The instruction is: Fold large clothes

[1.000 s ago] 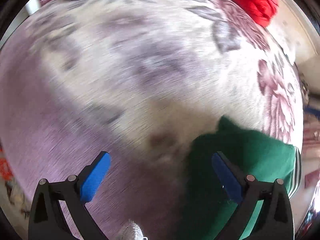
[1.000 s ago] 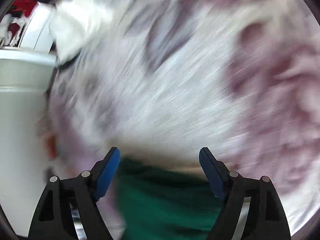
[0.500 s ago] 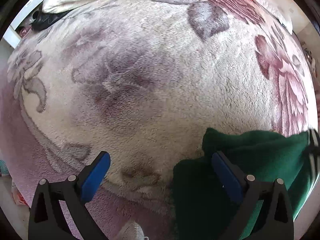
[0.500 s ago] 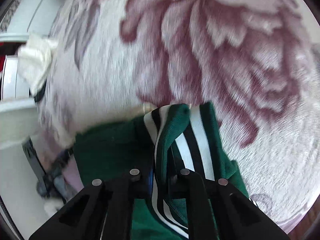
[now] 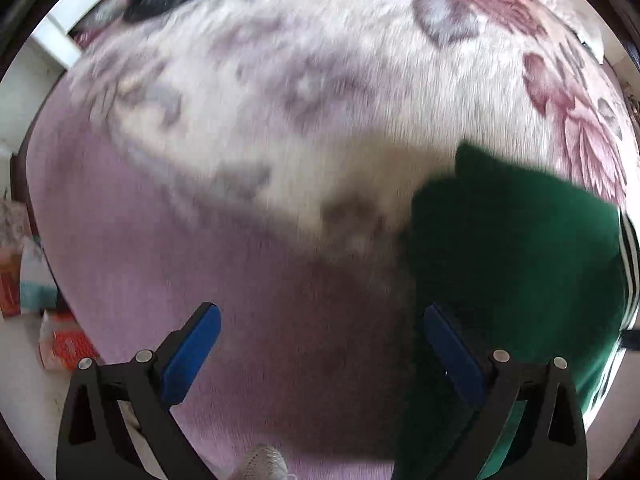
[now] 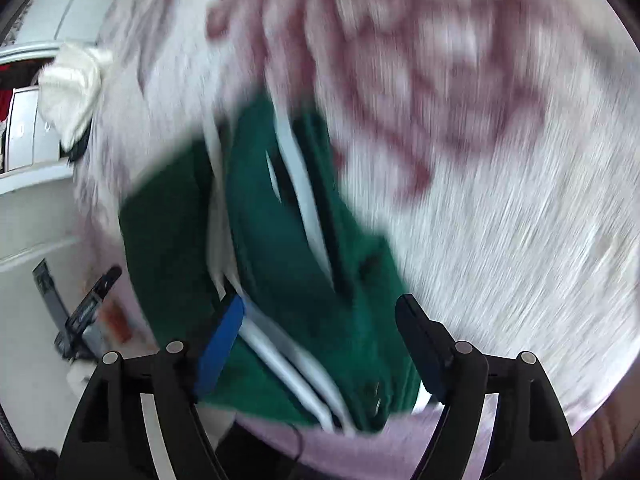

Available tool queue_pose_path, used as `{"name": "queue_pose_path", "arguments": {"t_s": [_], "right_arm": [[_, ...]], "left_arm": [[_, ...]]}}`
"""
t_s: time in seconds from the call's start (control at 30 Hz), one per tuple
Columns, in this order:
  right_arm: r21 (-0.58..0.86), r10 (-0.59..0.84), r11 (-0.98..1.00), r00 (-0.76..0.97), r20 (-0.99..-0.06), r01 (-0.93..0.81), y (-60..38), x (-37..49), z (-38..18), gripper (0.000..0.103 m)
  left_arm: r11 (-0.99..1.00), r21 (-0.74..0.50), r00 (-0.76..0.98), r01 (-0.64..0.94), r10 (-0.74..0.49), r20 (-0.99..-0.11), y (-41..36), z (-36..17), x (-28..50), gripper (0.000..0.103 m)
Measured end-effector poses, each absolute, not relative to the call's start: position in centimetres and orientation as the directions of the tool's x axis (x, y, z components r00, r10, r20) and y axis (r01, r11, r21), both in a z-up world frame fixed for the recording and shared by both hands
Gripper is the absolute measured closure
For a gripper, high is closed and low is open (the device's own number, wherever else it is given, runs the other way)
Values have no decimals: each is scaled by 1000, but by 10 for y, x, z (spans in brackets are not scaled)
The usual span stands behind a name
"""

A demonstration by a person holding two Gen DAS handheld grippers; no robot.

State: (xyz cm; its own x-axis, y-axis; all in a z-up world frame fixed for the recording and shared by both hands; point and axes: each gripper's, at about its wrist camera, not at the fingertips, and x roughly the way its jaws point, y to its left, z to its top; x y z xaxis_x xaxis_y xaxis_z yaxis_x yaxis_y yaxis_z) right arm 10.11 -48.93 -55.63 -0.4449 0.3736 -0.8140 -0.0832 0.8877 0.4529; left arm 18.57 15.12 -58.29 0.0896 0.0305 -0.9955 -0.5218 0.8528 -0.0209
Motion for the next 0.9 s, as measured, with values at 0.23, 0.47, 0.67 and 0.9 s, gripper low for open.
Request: {"name": "queue_pose_path", "arguments": {"t_s": [0.23, 0.47, 0.67, 0.9], "right_arm": [[446, 423, 895, -332, -843, 7, -493, 74, -556, 95], [406, 430, 902, -205, -879, 149, -558, 70, -511, 95], [310, 292, 951, -325, -900, -4, -538, 68, -572, 87], [384, 369, 921, -172, -913, -65, -535, 120, -525, 39]], "left_arm": [[882, 12, 50, -472, 40, -998, 109, -591, 169, 0], [925, -12, 98, -380, 27, -995, 74, -579, 188, 0], [943, 60, 82, -328, 91, -992, 66, -590, 198, 0], [941, 34, 90, -338, 69, -994, 76, -590, 201, 0]]}}
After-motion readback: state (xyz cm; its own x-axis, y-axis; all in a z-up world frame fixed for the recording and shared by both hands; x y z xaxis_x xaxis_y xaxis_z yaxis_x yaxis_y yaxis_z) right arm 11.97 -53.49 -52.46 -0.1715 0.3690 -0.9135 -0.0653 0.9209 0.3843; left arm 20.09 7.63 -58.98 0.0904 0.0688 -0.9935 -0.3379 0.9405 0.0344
